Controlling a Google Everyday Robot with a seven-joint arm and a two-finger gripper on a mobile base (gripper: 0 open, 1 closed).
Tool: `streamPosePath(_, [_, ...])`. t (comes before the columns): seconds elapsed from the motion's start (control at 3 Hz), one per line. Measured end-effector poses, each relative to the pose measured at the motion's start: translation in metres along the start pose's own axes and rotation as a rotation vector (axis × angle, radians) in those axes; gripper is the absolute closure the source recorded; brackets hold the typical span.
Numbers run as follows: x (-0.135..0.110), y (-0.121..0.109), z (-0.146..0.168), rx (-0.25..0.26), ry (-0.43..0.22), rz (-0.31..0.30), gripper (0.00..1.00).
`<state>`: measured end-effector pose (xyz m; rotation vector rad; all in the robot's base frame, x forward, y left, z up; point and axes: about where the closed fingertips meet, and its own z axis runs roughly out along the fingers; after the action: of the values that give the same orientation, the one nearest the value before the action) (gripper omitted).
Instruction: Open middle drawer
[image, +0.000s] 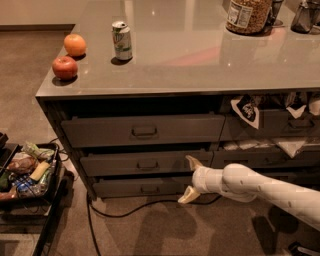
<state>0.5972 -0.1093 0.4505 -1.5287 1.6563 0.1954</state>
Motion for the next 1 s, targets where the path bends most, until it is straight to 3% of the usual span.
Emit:
streamPosePath(0.33, [0.011, 0.007, 0.023, -0.014, -0.034, -0.006, 0.00])
streamPosePath(0.67, [0.009, 0.001, 0.033, 0.048, -0.093, -0.056, 0.00])
streamPosePath(1.0, [-0.017, -0.014, 0.026, 0.117, -0.153, -0.135, 0.00])
